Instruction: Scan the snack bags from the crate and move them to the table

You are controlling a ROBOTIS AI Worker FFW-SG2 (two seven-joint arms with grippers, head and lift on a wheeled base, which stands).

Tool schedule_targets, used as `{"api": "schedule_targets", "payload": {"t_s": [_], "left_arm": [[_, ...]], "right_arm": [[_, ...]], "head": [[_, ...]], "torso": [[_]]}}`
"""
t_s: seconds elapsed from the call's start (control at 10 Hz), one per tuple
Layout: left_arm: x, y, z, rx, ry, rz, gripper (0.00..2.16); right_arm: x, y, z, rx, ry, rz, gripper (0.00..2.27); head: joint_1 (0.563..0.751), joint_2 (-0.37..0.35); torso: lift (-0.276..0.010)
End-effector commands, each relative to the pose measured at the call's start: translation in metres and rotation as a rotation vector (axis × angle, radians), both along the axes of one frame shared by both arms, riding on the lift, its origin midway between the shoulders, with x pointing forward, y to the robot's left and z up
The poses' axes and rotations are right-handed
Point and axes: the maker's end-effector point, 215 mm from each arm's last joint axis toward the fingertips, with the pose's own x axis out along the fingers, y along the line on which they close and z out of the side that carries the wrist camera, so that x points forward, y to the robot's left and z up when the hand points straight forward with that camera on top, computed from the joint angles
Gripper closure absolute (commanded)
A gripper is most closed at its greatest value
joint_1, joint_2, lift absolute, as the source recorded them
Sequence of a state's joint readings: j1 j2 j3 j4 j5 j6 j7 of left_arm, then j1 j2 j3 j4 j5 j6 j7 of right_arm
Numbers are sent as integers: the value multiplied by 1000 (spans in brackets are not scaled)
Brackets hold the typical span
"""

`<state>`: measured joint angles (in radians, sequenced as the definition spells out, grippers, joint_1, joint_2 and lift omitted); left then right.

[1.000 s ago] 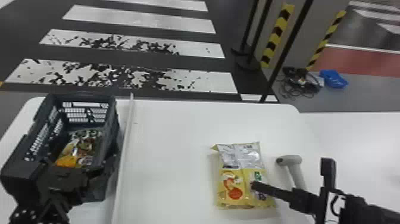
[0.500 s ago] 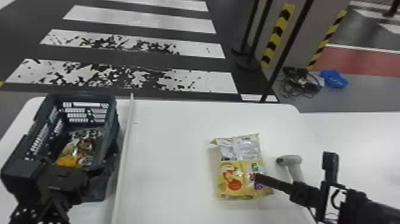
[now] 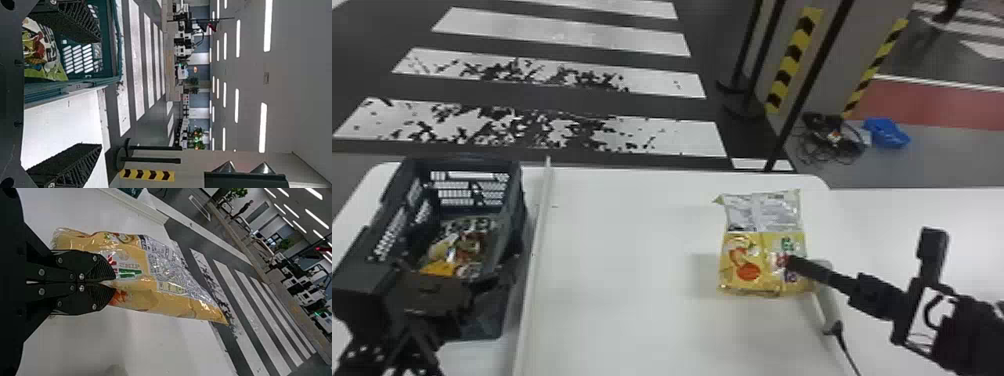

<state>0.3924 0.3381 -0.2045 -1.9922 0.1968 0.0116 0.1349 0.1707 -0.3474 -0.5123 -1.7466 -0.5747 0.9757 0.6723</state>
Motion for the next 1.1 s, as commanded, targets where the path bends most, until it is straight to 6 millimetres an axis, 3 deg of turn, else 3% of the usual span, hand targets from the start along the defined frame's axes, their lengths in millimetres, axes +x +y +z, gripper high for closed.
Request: {"api": "schedule_targets", "payload": {"t_s": [0.0,0.4,0.7,1.0], "left_arm": [[3,2,10,-6,-17,2,39],[6,1,11,5,-17,-14,39],[5,1,8,5,-10,-21,39],[6,2,8,8,-12,-22,39]], "right_arm": [[15,-37,28,-42,-75,-86,2246],[50,-165,47,-310,-86,-249,2246],[57,-248,44,-497,-77,-480,2246],[61,-307,39,-604,-60,-697,2246]], "head": [[695,-229],[695,-345],[695,-350],[695,-350]], "torso": [[-95],[-95],[-95],[-95]]}}
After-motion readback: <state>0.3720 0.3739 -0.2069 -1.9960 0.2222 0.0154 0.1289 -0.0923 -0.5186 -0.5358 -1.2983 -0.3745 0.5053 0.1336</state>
